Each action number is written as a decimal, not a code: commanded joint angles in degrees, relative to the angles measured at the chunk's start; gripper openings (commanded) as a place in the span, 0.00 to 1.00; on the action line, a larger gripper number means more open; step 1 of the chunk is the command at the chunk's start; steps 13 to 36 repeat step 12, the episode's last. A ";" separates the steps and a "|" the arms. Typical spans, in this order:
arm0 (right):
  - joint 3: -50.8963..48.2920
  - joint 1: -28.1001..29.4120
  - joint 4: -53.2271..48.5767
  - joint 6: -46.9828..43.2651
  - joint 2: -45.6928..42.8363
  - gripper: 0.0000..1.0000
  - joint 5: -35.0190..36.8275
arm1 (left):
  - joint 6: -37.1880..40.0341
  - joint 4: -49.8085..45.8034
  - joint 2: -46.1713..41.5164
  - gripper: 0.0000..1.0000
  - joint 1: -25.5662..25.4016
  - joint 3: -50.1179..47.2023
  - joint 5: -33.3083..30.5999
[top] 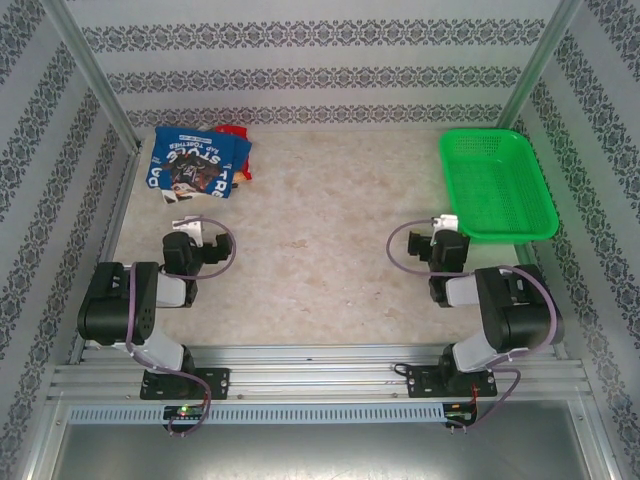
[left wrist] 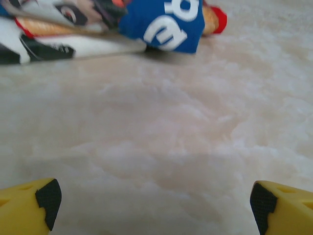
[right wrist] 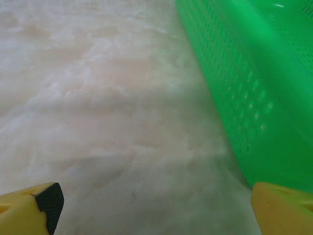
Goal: Fold and stack the t-shirts
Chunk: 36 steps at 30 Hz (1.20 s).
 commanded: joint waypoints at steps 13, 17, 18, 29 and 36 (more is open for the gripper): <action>2.10 0.62 4.72 1.06 -1.50 0.98 2.89 | 2.23 3.70 -0.15 1.00 -0.02 1.91 -1.28; 2.10 0.62 4.72 1.06 -1.50 0.98 2.89 | 2.23 3.70 -0.15 1.00 -0.02 1.91 -1.28; 2.10 0.62 4.72 1.06 -1.50 0.98 2.89 | 2.23 3.70 -0.15 1.00 -0.02 1.91 -1.28; 2.10 0.62 4.72 1.06 -1.50 0.98 2.89 | 2.23 3.70 -0.15 1.00 -0.02 1.91 -1.28; 2.10 0.62 4.72 1.06 -1.50 0.98 2.89 | 2.23 3.70 -0.15 1.00 -0.02 1.91 -1.28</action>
